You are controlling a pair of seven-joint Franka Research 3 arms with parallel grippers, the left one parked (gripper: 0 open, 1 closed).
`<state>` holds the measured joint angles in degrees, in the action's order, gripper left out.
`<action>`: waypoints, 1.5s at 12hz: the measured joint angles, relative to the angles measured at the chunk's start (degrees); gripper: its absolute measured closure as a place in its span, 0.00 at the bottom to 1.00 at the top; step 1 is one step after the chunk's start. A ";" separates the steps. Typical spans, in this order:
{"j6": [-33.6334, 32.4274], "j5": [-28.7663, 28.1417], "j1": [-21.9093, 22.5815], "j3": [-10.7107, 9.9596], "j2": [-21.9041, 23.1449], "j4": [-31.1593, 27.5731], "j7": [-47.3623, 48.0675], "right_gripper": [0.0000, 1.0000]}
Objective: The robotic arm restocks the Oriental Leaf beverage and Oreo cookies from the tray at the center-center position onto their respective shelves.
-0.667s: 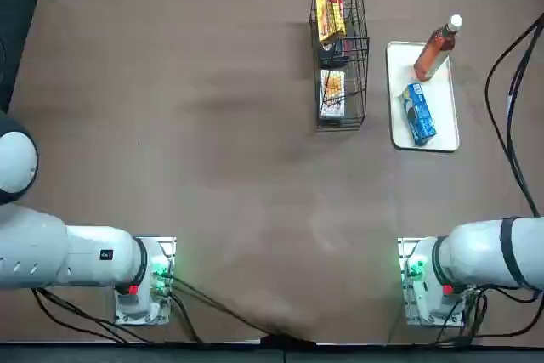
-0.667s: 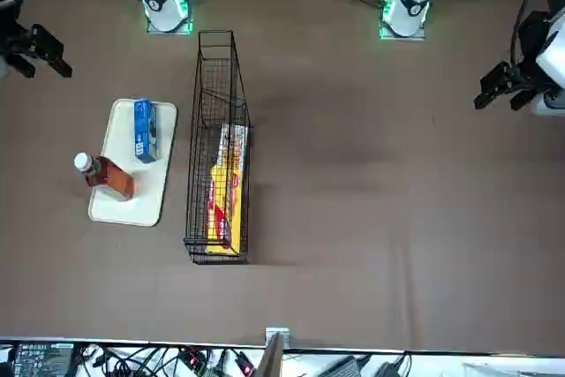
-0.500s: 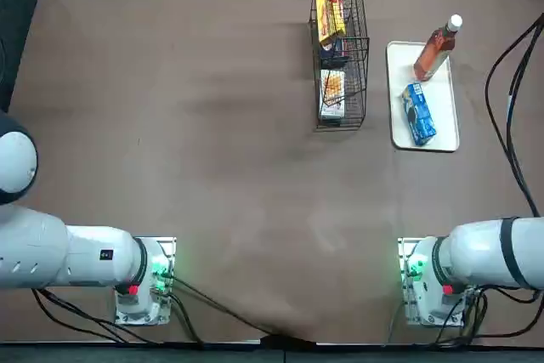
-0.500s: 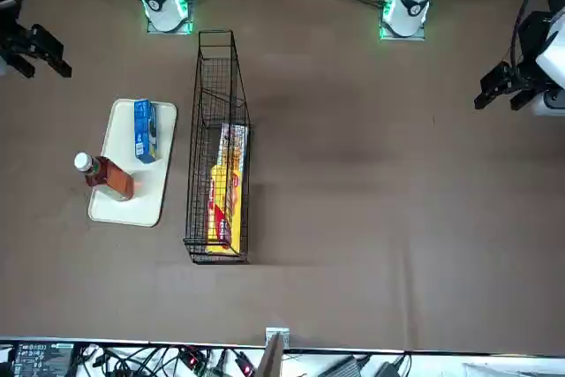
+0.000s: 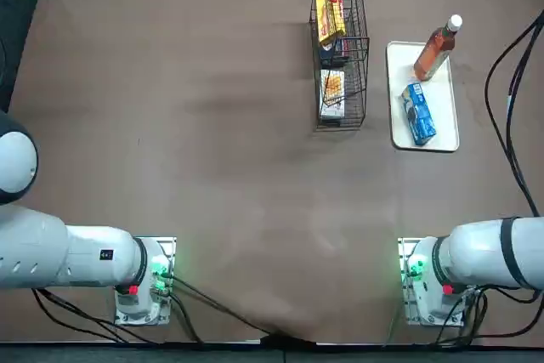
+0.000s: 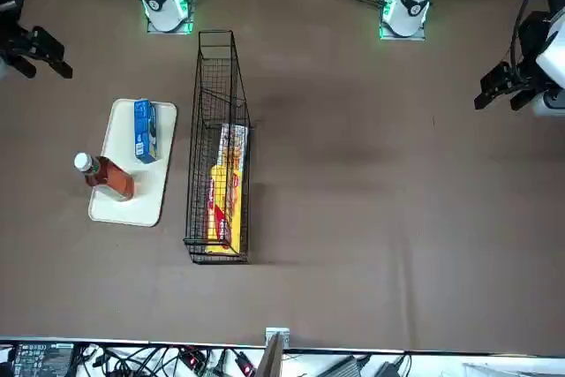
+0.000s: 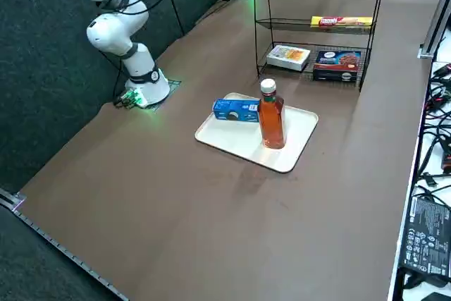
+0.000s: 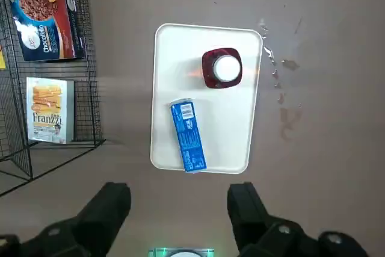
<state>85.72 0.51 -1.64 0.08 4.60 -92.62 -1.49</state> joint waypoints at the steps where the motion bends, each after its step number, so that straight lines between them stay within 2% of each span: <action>1: 0.00 0.00 0.00 0.00 -0.07 0.00 0.01 0.00; 9: 1.41 0.02 -0.01 0.01 -1.25 -0.07 0.05 0.00; 13: 7.35 0.05 -0.29 0.00 -6.48 -0.35 0.03 0.00; 15: 11.92 0.45 -0.47 -0.02 -11.39 -0.40 -0.77 0.00; 18: 13.48 2.21 -1.01 -0.14 -14.70 -0.38 -4.10 0.00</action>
<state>99.20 2.72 -2.65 -0.06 -10.10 -93.00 -5.59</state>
